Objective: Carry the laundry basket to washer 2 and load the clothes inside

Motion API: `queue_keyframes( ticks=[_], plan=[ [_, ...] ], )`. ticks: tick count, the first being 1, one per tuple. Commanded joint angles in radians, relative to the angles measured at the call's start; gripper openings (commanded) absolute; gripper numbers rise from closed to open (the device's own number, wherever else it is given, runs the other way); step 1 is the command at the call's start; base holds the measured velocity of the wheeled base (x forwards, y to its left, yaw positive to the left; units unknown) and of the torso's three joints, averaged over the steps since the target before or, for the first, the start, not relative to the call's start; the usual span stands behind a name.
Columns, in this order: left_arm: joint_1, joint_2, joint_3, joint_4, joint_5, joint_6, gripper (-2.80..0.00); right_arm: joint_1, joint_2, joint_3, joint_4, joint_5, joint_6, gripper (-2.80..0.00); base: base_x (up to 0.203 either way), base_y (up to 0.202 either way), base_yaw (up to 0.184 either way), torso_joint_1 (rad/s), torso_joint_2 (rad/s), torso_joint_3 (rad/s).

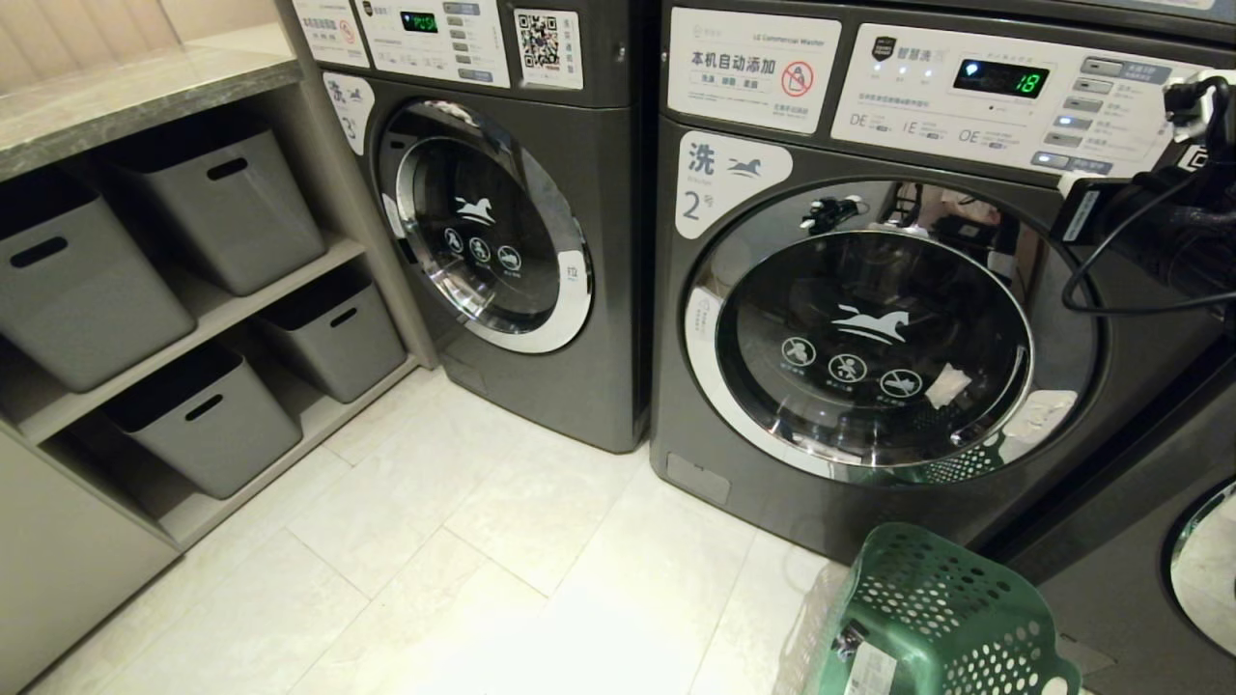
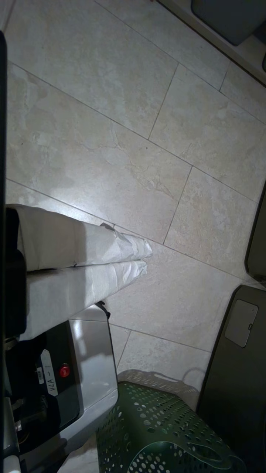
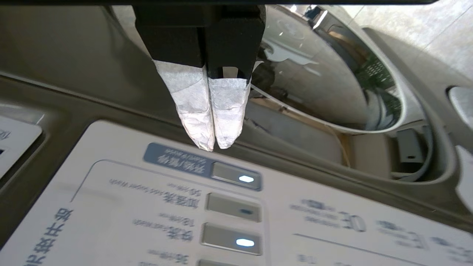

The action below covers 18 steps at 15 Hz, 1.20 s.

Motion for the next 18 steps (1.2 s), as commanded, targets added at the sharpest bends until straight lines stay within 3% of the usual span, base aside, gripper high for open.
queue_keyframes(
  ticks=[1,18],
  plan=[
    [0.001,0.000,0.002,0.000,-0.001,0.000,-2.80,0.001,-0.033,0.024,-0.003,0.004,0.003,-2.80,0.000,0.000,0.000,0.000,0.00,0.000],
    [0.001,0.001,0.002,0.000,0.000,0.000,-2.80,0.008,0.013,-0.035,-0.004,0.008,0.003,-2.80,0.000,0.000,0.000,0.000,0.00,0.000]
  ],
)
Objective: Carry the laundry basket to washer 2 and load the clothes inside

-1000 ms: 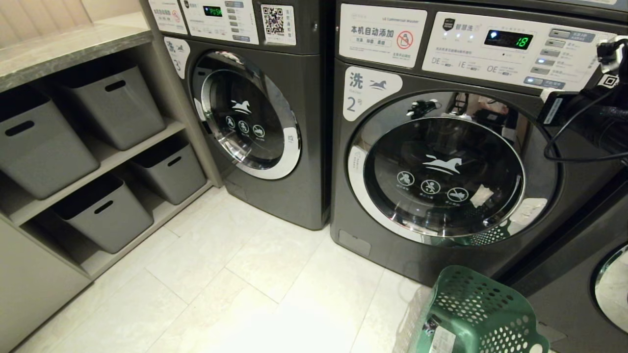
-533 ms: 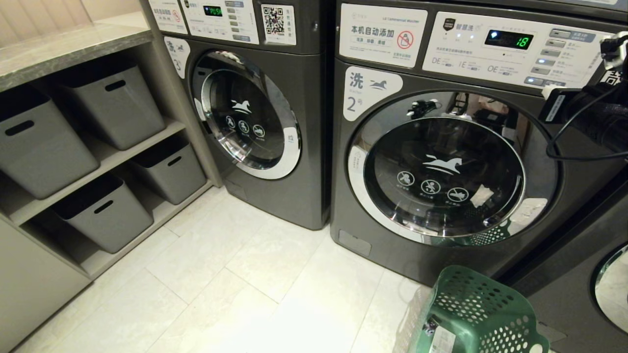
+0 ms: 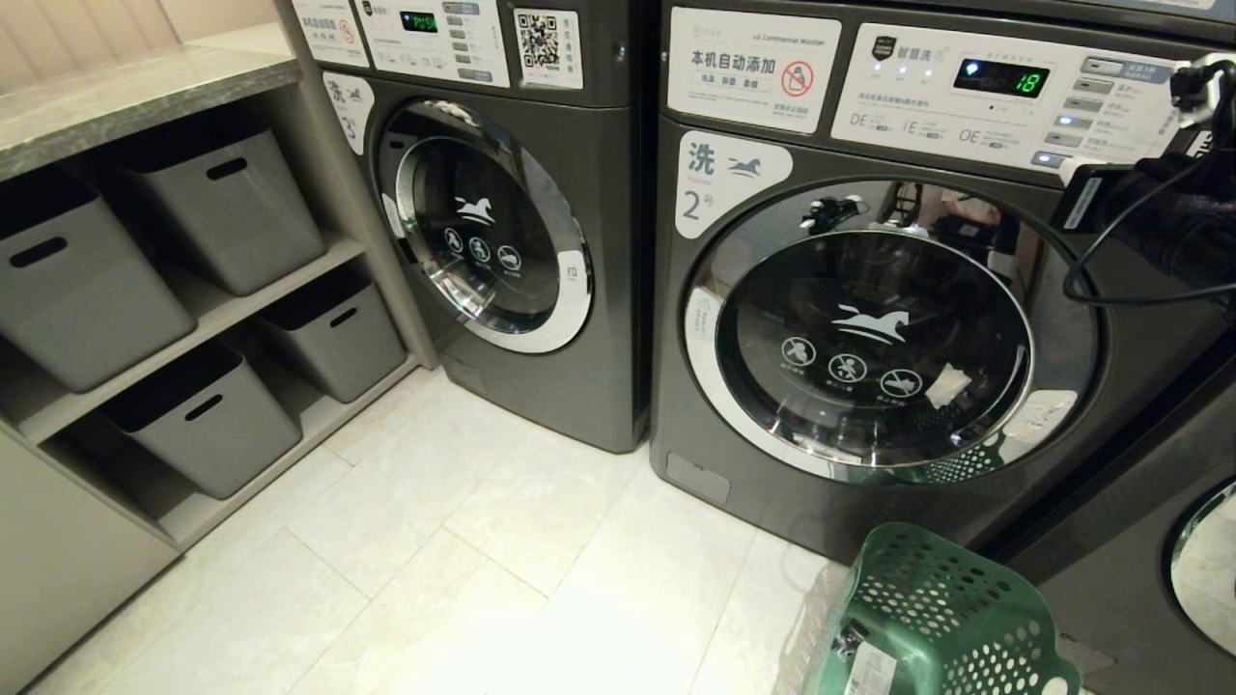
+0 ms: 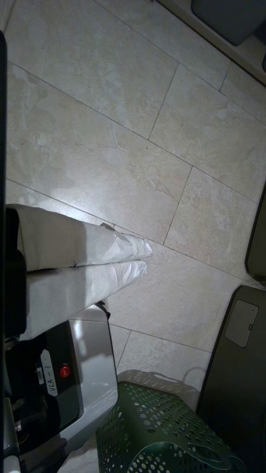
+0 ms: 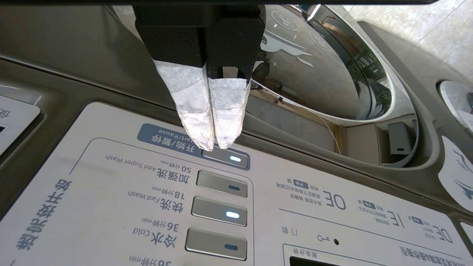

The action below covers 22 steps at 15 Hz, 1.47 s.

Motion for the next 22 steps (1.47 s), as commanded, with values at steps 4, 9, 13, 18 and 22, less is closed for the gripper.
queue_keyframes(
  ticks=[4,9,13,18,22],
  plan=[
    [0.001,0.000,0.002,0.000,0.000,0.000,-2.80,0.002,-0.032,0.029,0.000,0.005,-0.006,-2.80,0.000,0.000,0.000,0.000,0.00,0.000],
    [-0.001,0.000,0.002,0.000,0.000,0.000,-2.80,0.017,-0.310,0.493,0.084,0.069,-0.039,-2.80,0.000,0.000,0.000,0.000,0.00,0.000],
    [-0.001,0.002,0.002,0.000,0.000,0.000,-2.80,0.033,-0.607,1.005,0.130,0.132,-0.067,-2.80,0.000,0.000,0.000,0.000,0.00,0.000],
    [0.000,0.000,0.002,0.000,0.000,0.000,-2.80,0.060,-1.106,1.239,0.493,0.149,-0.086,-2.80,0.000,0.000,0.000,0.000,0.00,0.000],
    [0.001,0.000,0.002,0.000,0.000,0.000,-2.80,0.068,-1.466,1.183,0.793,0.138,-0.092,-2.80,0.000,0.000,0.000,0.000,0.00,0.000]
  ],
)
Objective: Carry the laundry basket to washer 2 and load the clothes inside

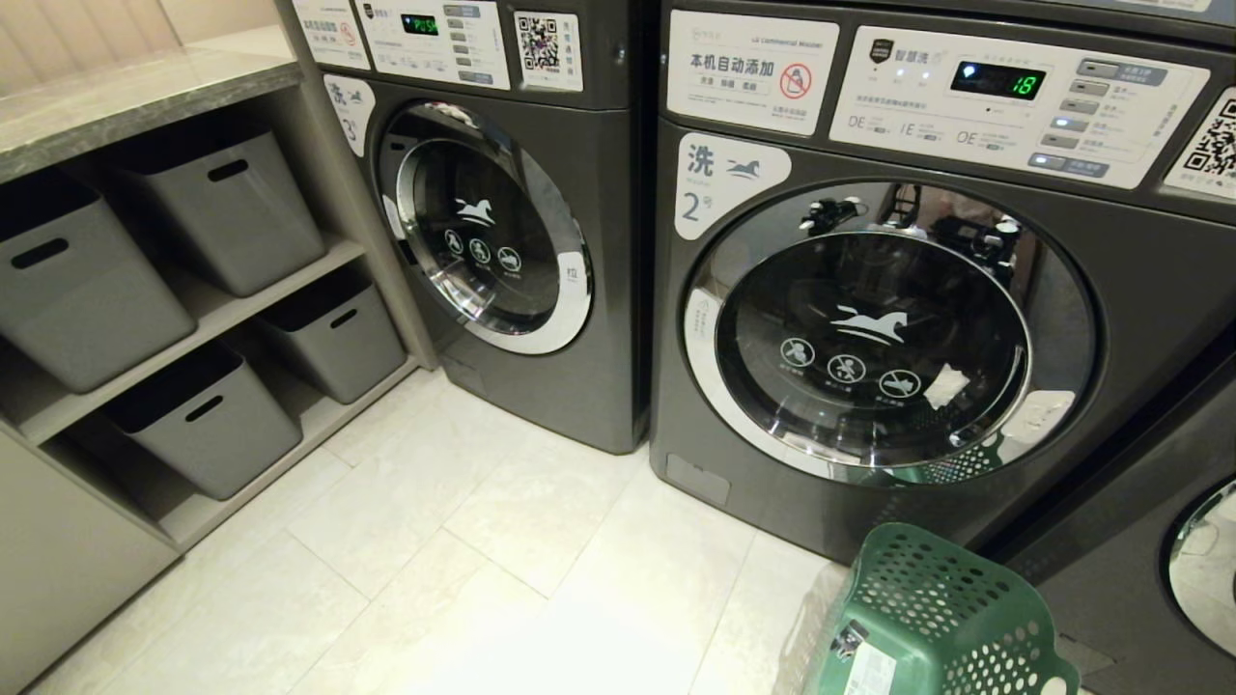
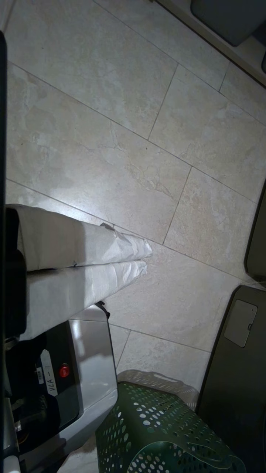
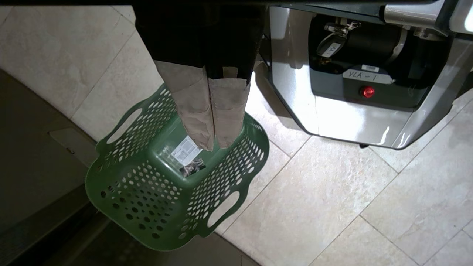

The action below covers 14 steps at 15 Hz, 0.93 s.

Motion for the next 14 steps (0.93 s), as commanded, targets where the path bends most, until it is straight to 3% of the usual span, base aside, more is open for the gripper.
queue_keyframes(
  ticks=[1,4,9,14],
  plan=[
    [0.000,0.000,0.002,0.000,0.000,0.000,-2.80,0.002,-0.226,-0.015,0.075,-0.017,0.005,-2.80,0.000,0.000,0.000,0.000,0.00,0.000],
    [-0.001,0.000,0.002,0.000,0.000,0.000,-2.80,0.011,-0.271,0.028,0.056,-0.128,0.028,-2.80,0.000,0.000,0.000,0.000,0.00,0.000],
    [0.000,0.000,0.002,0.000,0.000,0.000,-2.80,0.028,-0.459,0.046,0.011,-0.131,0.004,-2.80,0.000,0.000,0.000,0.000,0.00,0.000],
    [-0.001,0.000,0.002,0.000,0.000,0.000,-2.80,0.029,-0.455,0.058,-0.023,-0.138,0.086,-2.80,0.000,0.000,0.000,0.000,0.00,0.000]
  ],
)
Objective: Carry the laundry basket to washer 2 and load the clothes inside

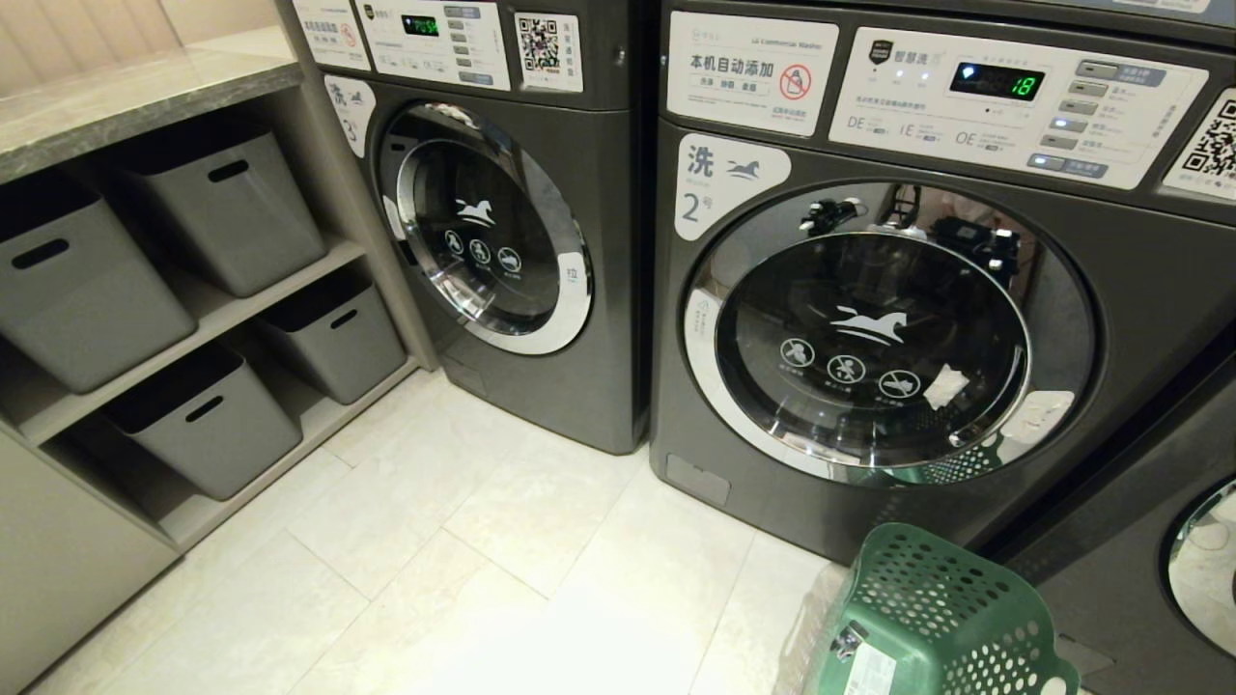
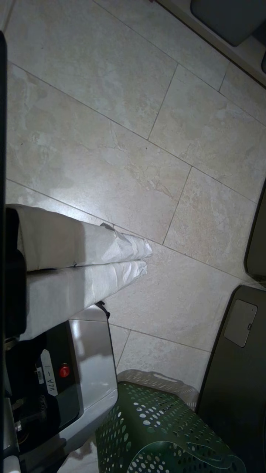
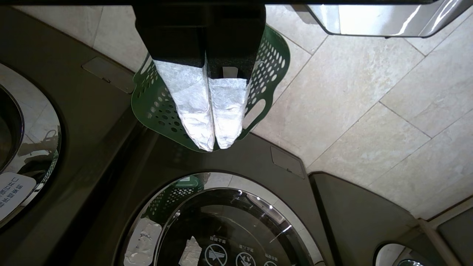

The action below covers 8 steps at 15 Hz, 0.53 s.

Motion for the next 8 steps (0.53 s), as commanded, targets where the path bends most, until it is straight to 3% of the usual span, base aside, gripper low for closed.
queue_keyframes(
  ticks=[1,4,7,8],
  plan=[
    [-0.001,0.000,0.002,0.000,0.000,0.000,-2.80,0.000,-0.003,0.002,0.002,0.002,-0.005,-2.80,0.000,0.000,0.000,0.000,0.00,0.000],
    [-0.001,0.000,0.002,0.000,0.000,0.000,-2.80,0.001,-0.003,0.002,0.009,0.006,-0.020,-2.80,0.000,0.000,0.000,0.000,0.00,0.000],
    [-0.001,0.000,0.002,0.000,0.000,0.000,-2.80,0.001,-0.002,0.002,0.014,0.037,-0.155,-2.80,0.000,0.000,0.000,0.000,0.00,0.000],
    [0.000,0.000,0.002,0.000,0.000,0.000,-2.80,0.000,-0.001,0.002,0.015,0.037,-0.150,-2.80,0.000,0.000,0.000,0.000,0.00,0.000]
  ],
)
